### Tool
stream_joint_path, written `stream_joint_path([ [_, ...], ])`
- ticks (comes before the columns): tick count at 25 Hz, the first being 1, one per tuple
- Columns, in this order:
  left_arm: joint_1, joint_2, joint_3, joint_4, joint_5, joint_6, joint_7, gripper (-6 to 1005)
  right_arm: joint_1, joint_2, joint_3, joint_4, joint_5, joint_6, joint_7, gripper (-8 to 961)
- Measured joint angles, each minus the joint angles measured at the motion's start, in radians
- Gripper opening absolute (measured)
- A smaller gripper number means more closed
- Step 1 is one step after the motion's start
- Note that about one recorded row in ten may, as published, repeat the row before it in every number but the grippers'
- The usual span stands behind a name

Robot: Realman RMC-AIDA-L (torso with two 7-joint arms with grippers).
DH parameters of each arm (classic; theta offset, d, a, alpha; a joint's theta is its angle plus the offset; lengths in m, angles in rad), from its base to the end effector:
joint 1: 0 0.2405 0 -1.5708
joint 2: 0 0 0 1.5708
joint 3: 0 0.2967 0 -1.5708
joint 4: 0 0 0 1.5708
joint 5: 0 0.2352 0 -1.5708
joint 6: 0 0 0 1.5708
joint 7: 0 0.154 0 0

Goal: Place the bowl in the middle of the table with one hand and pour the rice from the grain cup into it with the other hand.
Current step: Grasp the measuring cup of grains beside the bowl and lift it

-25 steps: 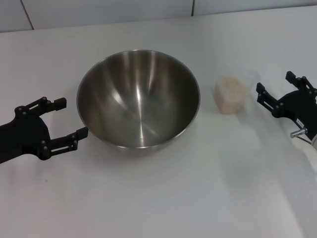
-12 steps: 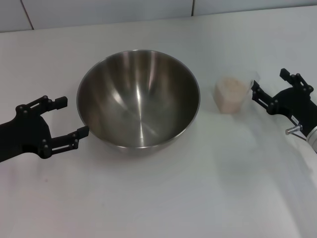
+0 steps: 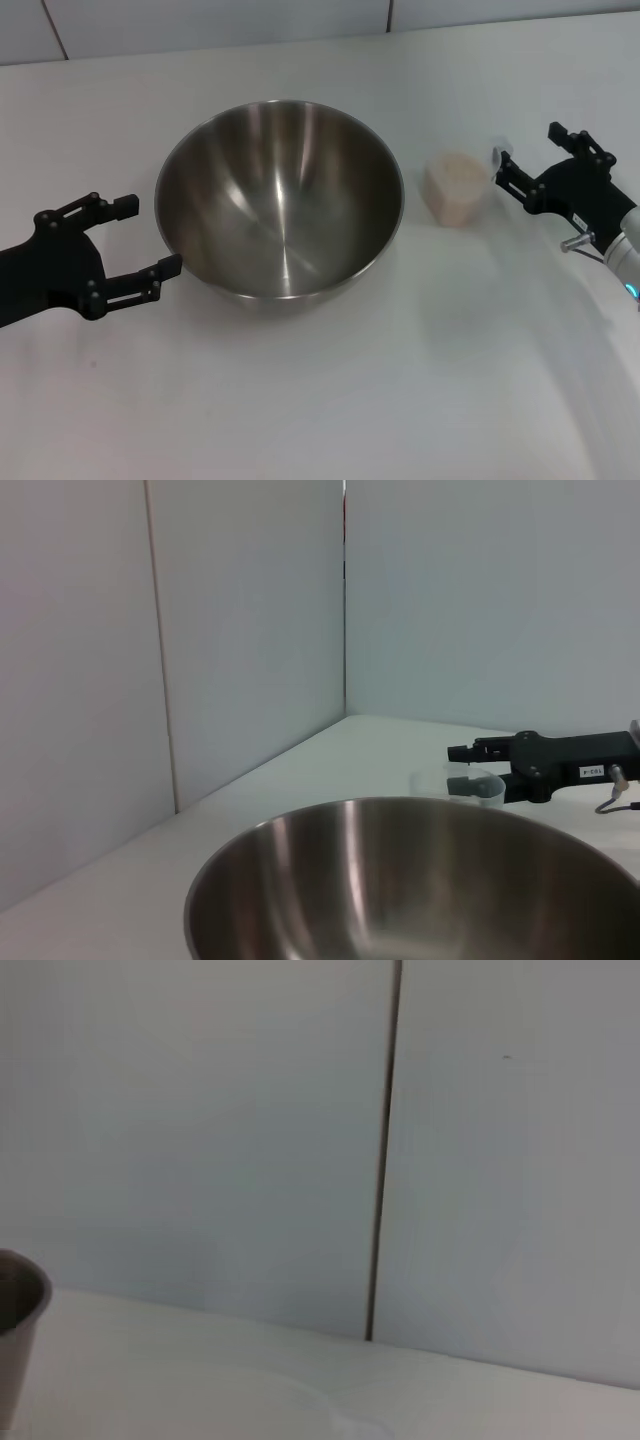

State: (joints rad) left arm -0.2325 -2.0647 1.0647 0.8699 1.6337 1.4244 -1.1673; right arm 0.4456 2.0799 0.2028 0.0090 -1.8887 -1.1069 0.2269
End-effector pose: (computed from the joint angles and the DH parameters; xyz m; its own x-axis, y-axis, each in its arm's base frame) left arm -0.3287 0.3250 -0.0181 0.8661 0.1153 0.4864 0.3180 -0.8779 -0.3580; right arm 0.4057 0.3460 -0.0683 0.8035 -0.1231 -0.5825 -0.5900 -0.2954 -0.7514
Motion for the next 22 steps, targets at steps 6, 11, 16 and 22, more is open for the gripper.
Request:
stream_joint_path([
  [6,-0.004,0.001,0.009,0.0,0.0,0.001,0.0,862,0.005,0.002,-0.004,0.007,-0.009,0.003,-0.042,741],
  [11,-0.006,0.001,0.011,0.0,0.0,0.001,-0.001,862,0.005,0.003,0.004,0.015,-0.008,-0.002,-0.061,451],
  [16,-0.007,0.002,0.013,0.003,0.001,0.001,-0.009,862,0.003,0.003,0.004,0.016,-0.007,-0.007,-0.061,265],
  [22,-0.007,0.002,0.017,0.025,0.015,0.002,-0.029,862,-0.004,0.003,0.008,0.016,-0.007,-0.042,-0.061,155],
])
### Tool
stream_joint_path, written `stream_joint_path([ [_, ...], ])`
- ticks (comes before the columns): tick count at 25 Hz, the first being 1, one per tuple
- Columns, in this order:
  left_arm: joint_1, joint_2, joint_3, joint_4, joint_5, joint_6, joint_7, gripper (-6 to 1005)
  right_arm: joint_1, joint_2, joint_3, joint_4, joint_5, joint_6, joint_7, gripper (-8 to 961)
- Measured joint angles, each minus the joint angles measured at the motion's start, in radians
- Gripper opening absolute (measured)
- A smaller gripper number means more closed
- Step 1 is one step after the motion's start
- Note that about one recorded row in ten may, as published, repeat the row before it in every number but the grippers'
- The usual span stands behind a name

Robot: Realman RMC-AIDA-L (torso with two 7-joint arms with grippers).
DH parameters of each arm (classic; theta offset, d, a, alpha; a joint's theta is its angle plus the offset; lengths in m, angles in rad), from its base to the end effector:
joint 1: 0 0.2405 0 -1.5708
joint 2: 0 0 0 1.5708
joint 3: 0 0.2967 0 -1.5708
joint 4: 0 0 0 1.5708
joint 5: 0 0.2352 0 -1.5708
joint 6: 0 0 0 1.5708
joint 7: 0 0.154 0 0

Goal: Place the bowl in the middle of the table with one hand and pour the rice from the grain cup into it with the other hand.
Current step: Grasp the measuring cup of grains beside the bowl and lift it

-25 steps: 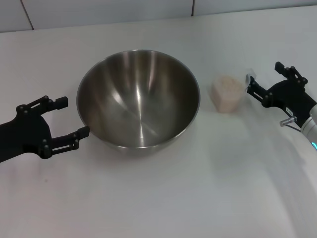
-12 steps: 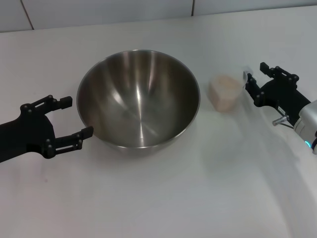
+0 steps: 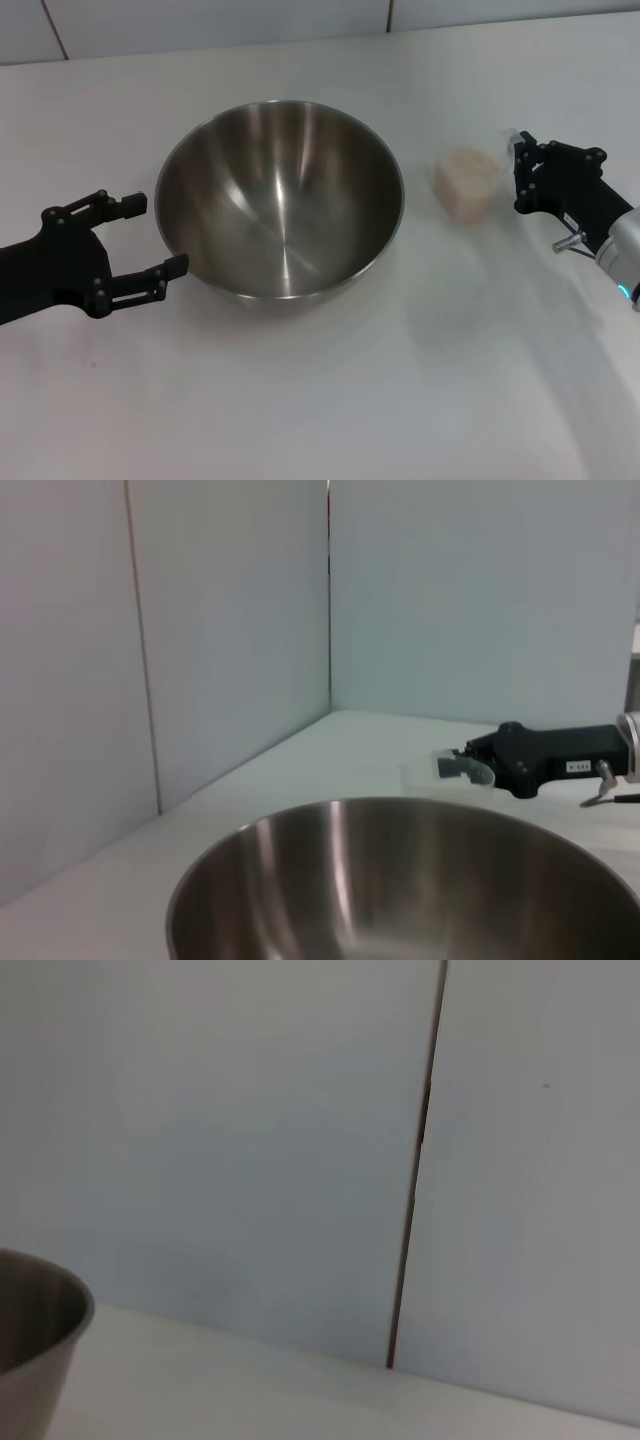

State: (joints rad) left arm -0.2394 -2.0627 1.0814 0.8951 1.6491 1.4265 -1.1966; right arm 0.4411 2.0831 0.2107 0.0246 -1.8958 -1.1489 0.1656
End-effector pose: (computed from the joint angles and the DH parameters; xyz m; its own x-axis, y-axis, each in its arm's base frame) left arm -0.3226 0.3279 -0.0181 0.8738 0.1159 0.4724 0.3031 -0.8892 -0.3426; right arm 0.3975 0.3437 -0.0708 0.8241 -0.0703 -0.5621 -0.5533 -0.3124 -0.7722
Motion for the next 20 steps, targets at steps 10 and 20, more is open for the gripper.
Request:
stream_joint_path([
  [10,-0.001,-0.003,0.008,0.067,0.04,-0.001,-0.049,862,-0.022,0.0,0.039,-0.002,0.0,-0.151,-0.001,0],
  [20,-0.001,0.0,0.013,0.107,0.04,0.002,-0.078,862,0.029,0.0,0.039,0.051,-0.016,-0.39,-0.254,0],
])
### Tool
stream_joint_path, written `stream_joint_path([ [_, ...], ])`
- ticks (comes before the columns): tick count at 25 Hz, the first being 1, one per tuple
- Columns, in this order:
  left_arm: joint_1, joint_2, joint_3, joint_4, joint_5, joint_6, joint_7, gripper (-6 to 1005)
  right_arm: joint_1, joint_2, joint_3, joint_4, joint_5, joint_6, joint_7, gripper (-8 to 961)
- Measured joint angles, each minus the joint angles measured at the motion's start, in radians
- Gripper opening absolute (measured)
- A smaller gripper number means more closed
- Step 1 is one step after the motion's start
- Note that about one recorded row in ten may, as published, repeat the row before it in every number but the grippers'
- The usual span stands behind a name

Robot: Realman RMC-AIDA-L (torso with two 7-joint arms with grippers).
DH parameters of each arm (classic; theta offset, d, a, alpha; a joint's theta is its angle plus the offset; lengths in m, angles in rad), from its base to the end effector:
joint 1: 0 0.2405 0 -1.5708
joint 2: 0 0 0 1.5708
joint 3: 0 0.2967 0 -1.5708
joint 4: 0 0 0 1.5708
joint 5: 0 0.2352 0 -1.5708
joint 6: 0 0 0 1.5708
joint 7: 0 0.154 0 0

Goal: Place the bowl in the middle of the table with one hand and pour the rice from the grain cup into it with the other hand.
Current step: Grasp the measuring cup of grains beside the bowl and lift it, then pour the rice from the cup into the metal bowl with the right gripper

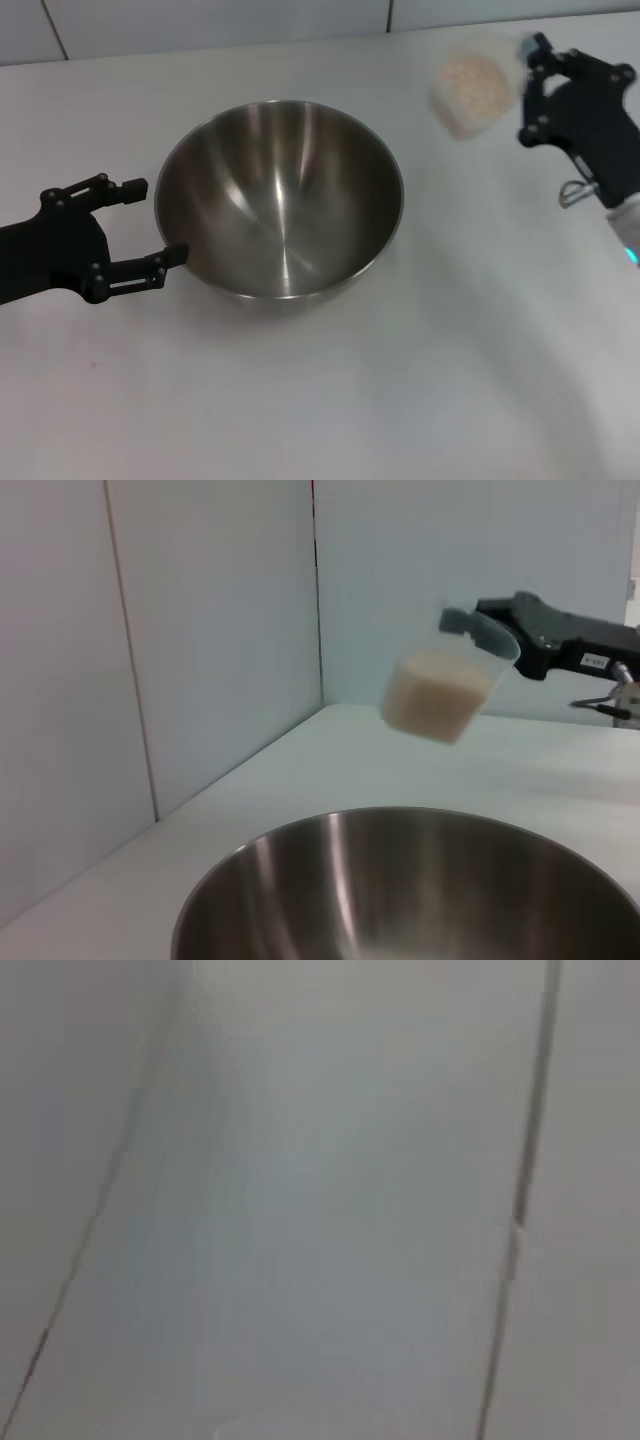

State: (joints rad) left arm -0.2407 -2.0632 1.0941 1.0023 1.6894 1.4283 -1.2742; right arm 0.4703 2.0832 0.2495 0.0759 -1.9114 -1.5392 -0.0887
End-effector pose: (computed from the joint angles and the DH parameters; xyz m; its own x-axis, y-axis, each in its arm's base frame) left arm -0.3068 0.3361 -0.0072 0.8948 0.0956 0.4362 0.2660 -0.8986 -0.3488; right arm 0.3282 0.3438 -0.0479 0.7866 0.3947 -0.4748 -0.3799 -0.2968 -0.8761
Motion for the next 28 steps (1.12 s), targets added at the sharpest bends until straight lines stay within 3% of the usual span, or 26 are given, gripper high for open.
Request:
stream_joint_path([
  [2,0.0,0.0,0.003,0.002,0.0,0.0,-0.004,862,0.011,0.0,0.0,0.029,-0.004,0.004,-0.086,0],
  [3,-0.001,0.0,0.007,0.009,0.007,0.0,-0.013,862,0.029,0.0,-0.001,0.093,-0.007,0.032,-0.309,0],
  [4,-0.001,0.0,0.007,0.009,0.007,0.0,-0.013,862,0.029,0.0,-0.001,0.093,-0.007,0.032,-0.309,0],
  [6,-0.001,-0.003,0.007,0.028,0.036,-0.005,-0.03,862,0.049,0.001,0.0,0.196,-0.007,0.098,-0.637,-1],
  [8,-0.001,-0.003,0.007,0.03,0.045,-0.008,-0.035,862,0.059,0.002,0.0,0.251,-0.008,0.136,-0.839,-1],
  [9,-0.001,-0.003,0.007,0.03,0.045,-0.008,-0.035,862,0.059,0.002,0.0,0.251,-0.008,0.136,-0.839,-1],
  [13,-0.003,-0.003,0.007,0.036,0.048,-0.007,-0.035,862,0.058,0.005,0.0,0.329,-0.061,0.164,-1.296,-1],
  [19,-0.008,-0.002,0.007,0.042,0.048,-0.005,-0.041,862,0.058,0.006,0.008,0.321,-0.171,0.166,-1.503,-1],
  [28,-0.009,-0.002,0.014,0.077,0.053,-0.002,-0.063,862,0.083,0.007,0.005,0.346,-0.2,0.261,-2.055,0],
])
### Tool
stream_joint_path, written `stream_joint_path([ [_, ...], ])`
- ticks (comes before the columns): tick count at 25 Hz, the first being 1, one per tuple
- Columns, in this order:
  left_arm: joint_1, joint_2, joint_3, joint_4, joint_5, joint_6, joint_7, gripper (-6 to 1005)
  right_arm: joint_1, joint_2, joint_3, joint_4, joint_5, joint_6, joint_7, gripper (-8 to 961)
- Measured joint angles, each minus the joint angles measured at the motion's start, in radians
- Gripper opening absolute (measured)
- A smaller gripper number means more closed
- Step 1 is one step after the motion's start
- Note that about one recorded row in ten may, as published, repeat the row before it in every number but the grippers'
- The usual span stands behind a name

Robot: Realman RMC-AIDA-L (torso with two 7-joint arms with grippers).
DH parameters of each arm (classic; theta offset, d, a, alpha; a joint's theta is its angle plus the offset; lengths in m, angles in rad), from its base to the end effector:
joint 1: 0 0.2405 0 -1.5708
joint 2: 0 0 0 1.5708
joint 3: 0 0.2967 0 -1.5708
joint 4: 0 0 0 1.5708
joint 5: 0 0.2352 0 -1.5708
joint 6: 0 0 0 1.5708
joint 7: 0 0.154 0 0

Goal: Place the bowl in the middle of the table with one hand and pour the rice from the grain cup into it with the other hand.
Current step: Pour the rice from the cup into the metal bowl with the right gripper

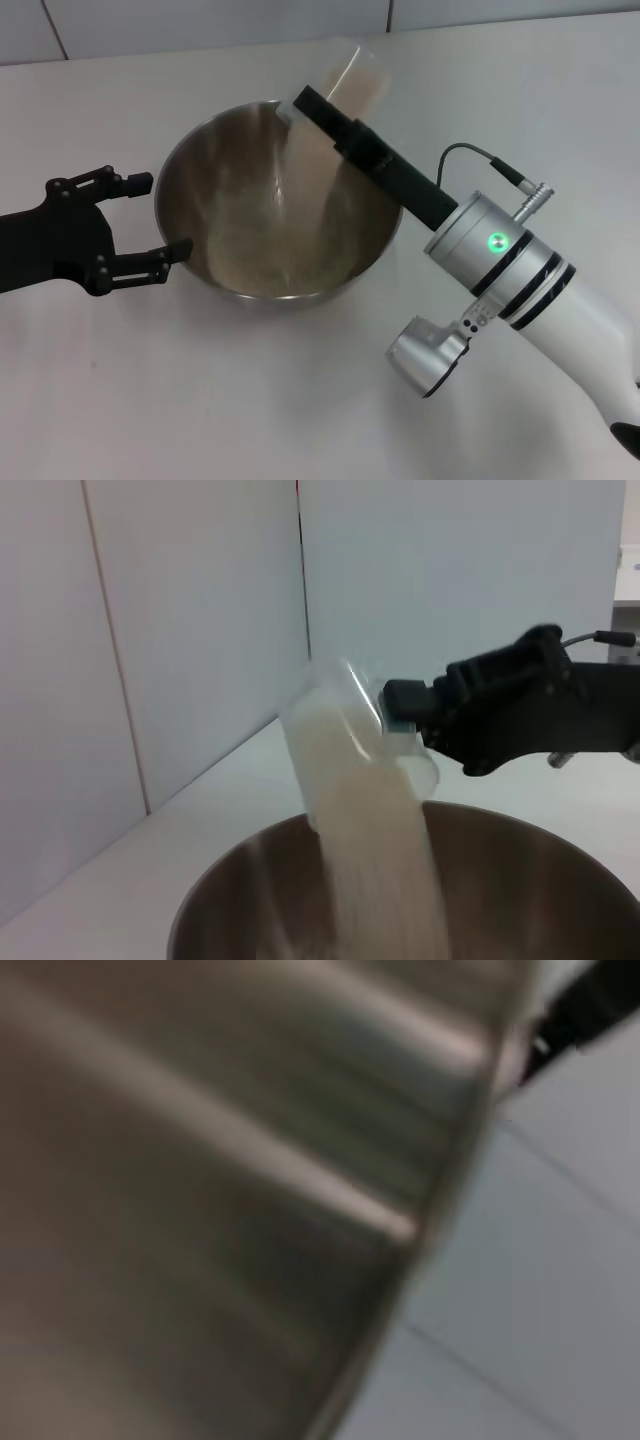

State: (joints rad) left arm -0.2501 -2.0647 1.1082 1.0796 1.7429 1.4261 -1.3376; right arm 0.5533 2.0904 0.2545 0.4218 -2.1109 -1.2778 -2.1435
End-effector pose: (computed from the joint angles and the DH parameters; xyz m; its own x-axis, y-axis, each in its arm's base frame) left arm -0.2945 0.3426 -0.0026 0.9169 0.0865 0.3897 0.2335 -0.9080 -0.3479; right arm 0.2344 0.3430 -0.1448 0.0473 0.4378 0.8978 0.8049 0.5156 -0.2938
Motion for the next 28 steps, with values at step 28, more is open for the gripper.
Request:
stream_joint_path([
  [28,-0.011,-0.002,0.007,0.016,0.026,-0.006,-0.008,862,-0.195,-0.001,0.223,0.331,-0.019,-0.011,0.774,-1],
])
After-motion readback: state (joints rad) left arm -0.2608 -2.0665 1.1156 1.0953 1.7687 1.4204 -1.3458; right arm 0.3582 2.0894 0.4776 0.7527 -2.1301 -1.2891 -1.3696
